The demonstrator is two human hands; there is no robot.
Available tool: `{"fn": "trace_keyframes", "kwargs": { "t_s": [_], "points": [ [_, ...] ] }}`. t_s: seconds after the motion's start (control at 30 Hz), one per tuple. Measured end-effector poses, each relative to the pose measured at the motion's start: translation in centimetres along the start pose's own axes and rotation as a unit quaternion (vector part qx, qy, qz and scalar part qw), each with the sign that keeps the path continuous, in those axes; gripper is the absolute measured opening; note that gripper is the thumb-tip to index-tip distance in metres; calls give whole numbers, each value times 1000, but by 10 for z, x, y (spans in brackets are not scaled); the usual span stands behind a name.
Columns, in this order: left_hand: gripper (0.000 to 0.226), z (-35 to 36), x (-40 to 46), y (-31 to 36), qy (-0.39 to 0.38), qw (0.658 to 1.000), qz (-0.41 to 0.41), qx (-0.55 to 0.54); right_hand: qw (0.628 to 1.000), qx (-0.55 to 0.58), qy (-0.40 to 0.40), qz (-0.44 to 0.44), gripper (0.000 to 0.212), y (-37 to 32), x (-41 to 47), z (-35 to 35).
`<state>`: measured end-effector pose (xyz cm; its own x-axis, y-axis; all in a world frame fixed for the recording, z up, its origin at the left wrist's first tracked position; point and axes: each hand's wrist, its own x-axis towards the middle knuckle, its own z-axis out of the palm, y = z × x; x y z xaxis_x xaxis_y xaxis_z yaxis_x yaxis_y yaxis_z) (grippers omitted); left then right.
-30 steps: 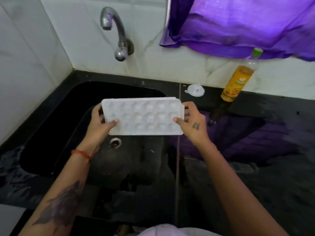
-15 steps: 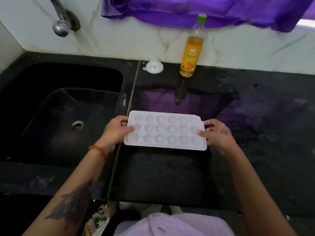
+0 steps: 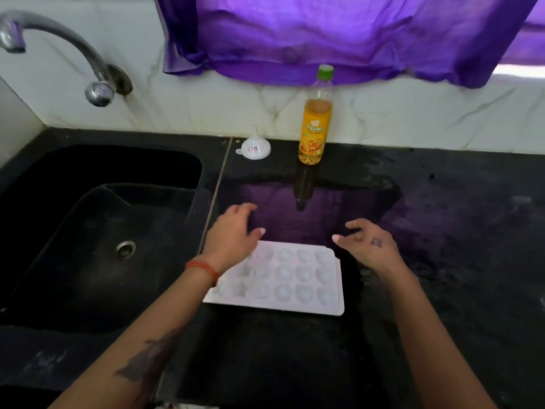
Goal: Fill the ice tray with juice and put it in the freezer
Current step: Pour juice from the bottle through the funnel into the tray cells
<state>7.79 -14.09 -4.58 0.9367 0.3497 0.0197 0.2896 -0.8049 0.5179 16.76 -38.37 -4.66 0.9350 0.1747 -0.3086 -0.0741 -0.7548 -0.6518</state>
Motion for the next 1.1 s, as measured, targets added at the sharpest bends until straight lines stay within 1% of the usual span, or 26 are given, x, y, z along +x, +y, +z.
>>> {"fn": "trace_keyframes", "kwargs": {
  "t_s": [0.07, 0.13, 0.23, 0.27, 0.3, 0.4, 0.47, 0.53, 0.6, 0.67, 0.73, 0.87, 0.93, 0.97, 1.0, 1.03, 1.07, 1.1],
  "points": [
    [56, 13, 29, 17, -33, 998, 46, 19, 999, 2, -3, -32, 55, -24, 25, -8],
    [63, 27, 57, 25, -87, 992, 64, 64, 998, 21, 10, -64, 61, -52, 55, -13],
    [83, 50, 82, 15, -209, 967, 33, 141, 994, 36, 49, -89, 78, -92, 105, -16],
    [88, 57, 85, 7, -239, 958, 25, 156, 993, 46, 68, -90, 83, -104, 121, -16],
    [90, 65, 86, -1, -253, 953, 24, 163, 990, 64, 89, -88, 89, -115, 137, -16],
    [91, 78, 86, -14, -247, 954, 34, 166, 978, 138, 139, -71, 105, -139, 177, -11],
    [91, 80, 88, -16, -245, 953, 36, 174, 973, 168, 149, -62, 109, -146, 194, -4],
    [92, 81, 89, -16, -248, 951, 38, 180, 972, 171, 153, -59, 102, -149, 205, 4],
    [92, 81, 89, -15, -253, 949, 39, 184, 974, 140, 165, -67, 86, -149, 209, 8],
    [92, 81, 90, -15, -260, 947, 39, 183, 974, 114, 182, -74, 77, -148, 205, 7],
    [92, 81, 91, -15, -264, 947, 40, 176, 972, 109, 192, -81, 75, -144, 194, 2],
    [92, 80, 88, -15, -257, 952, 50, 160, 970, 108, 202, -86, 77, -124, 150, -4],
    [89, 74, 86, -13, -253, 956, 57, 137, 967, 122, 210, -80, 75, -111, 120, -6],
    [85, 69, 86, -10, -249, 961, 59, 109, 965, 129, 215, -77, 73, -104, 105, -6],
    [81, 62, 87, -6, -235, 968, 59, 60, 963, 137, 220, -75, 71, -97, 91, -5],
    [75, 55, 87, -1, -211, 975, 62, -15, 961, 145, 226, -72, 68, -90, 77, -3],
    [70, 47, 86, 5, -182, 975, 72, -105, 959, 153, 231, -66, 65, -84, 63, -1],
    [65, 40, 85, 13, -157, 966, 87, -188, 957, 157, 235, -59, 63, -78, 51, 1]
  ]
}}
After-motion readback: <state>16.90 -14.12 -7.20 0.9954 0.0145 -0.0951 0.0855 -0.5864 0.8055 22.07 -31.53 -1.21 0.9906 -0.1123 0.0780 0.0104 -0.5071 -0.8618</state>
